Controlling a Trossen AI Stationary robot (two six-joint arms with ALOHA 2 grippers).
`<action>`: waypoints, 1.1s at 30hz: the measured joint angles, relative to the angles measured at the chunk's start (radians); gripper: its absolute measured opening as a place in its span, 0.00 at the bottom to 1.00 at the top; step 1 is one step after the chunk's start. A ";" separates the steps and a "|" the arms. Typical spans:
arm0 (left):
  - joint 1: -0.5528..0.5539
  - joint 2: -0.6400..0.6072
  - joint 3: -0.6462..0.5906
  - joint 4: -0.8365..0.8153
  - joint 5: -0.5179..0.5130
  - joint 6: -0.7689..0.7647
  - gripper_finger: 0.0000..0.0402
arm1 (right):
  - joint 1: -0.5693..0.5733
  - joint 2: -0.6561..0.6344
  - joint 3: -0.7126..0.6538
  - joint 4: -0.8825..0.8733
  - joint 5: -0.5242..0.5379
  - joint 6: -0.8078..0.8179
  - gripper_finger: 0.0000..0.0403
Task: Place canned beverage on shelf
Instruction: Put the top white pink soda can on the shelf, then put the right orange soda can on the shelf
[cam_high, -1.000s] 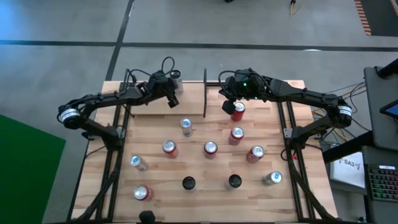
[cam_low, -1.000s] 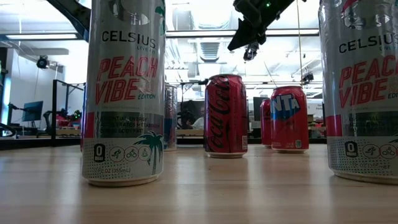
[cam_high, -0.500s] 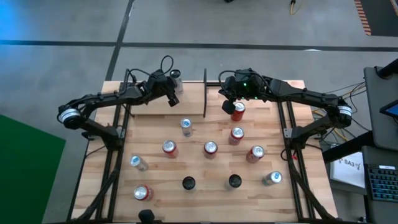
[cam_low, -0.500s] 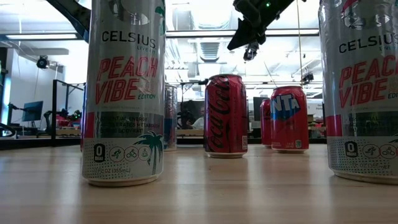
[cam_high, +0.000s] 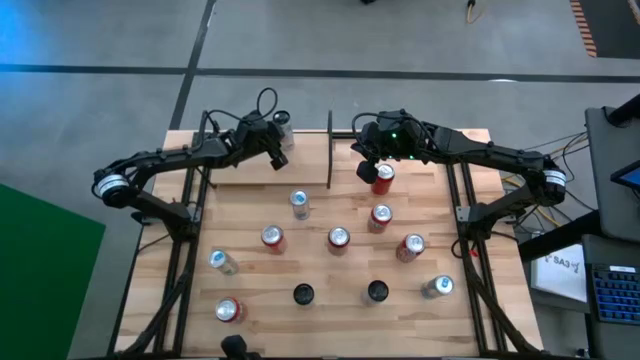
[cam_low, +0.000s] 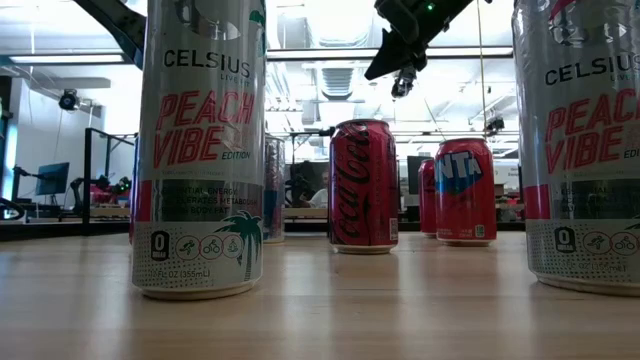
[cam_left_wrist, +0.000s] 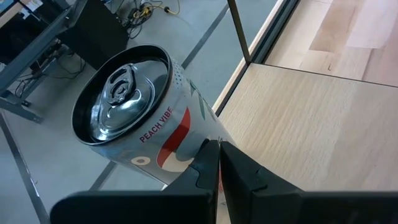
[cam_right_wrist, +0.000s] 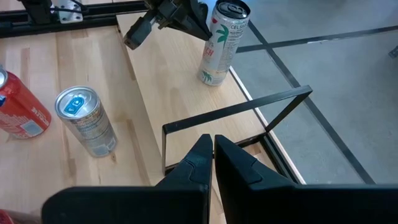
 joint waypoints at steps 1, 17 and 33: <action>0.002 0.000 0.000 0.000 0.000 -0.002 0.00 | 0.000 0.000 0.000 0.000 0.000 -0.001 0.02; 0.003 -0.002 0.000 -0.001 0.000 -0.025 0.00 | 0.000 0.000 0.000 0.000 0.000 -0.011 0.02; -0.110 -0.158 -0.003 -0.107 0.001 -0.081 0.00 | 0.097 -0.016 0.000 -0.001 0.000 0.059 0.02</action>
